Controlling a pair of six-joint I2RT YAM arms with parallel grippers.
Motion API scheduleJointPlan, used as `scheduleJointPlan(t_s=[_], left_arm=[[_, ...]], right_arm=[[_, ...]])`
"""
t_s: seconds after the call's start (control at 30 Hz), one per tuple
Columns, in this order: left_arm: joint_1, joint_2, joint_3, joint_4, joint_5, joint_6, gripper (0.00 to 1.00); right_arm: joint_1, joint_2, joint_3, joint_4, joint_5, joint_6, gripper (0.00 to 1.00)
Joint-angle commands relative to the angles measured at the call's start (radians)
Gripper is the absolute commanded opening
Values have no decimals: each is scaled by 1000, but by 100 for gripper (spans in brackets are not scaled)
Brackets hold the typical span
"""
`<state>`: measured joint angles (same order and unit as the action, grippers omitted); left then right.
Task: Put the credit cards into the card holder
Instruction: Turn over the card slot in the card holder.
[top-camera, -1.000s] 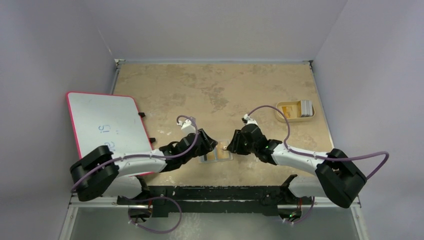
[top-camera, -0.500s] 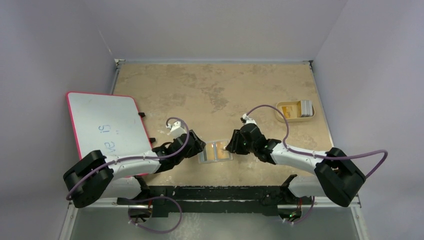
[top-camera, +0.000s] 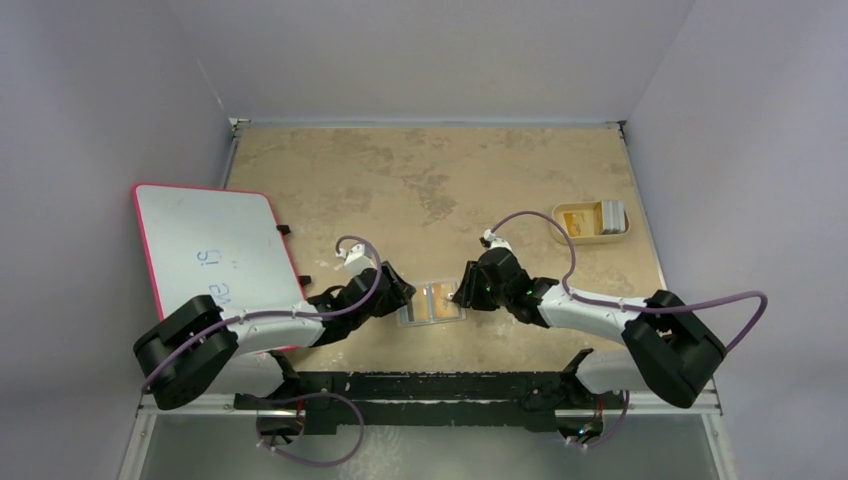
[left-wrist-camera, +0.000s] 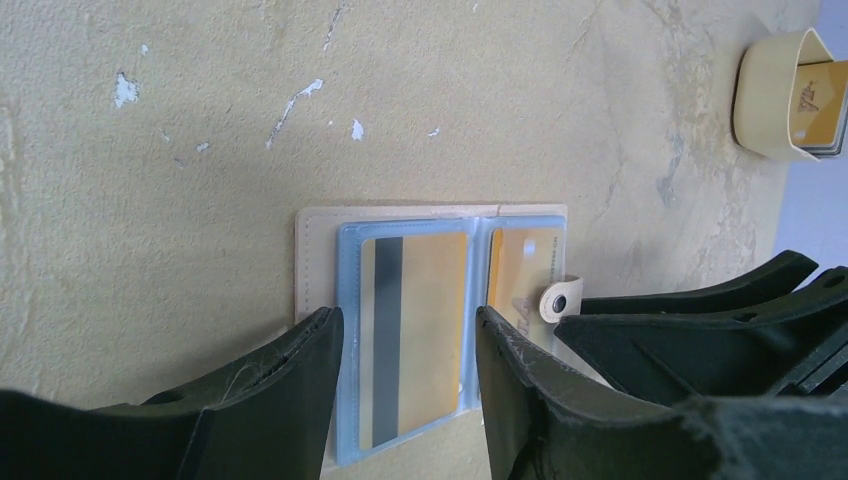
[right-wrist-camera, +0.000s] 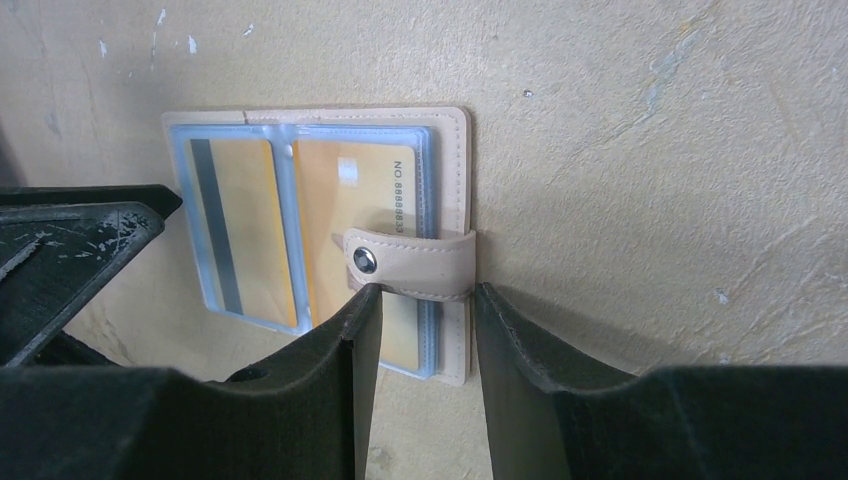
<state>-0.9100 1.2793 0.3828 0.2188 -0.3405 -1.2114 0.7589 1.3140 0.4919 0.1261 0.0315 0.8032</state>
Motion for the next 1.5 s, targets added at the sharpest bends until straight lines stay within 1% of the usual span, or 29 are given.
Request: scheduleJointPlan(t_s=[0.0,0.3,0.73,0.87,1.0,1.2,1.33,1.47], left_arm=[[6,7,-1,49,1,-7,50],[5,24,-1,30,-14,-21,49],[5,46,8,31,-8,-30,47],[5,54,9,60,4,-30,47],[5,46,2,108,25,-29,41],[5,30,-13,196,69,-23,35],[5,15,-19,225,79,-19,34],[5,-3,-18,216,76,-15,33]], right_arm=[[4,-6,35,20,-1,-13,42],[5,-10,30,21,-1,-12,42],[4,26,24,49,-10,-9,41],[3,43,20,61,-12,-9,41],[5,57,11,82,-22,-8,41],[5,59,6,89,-25,-6,41],[5,60,7,91,-25,-7,41],[5,57,7,87,-27,-8,41]])
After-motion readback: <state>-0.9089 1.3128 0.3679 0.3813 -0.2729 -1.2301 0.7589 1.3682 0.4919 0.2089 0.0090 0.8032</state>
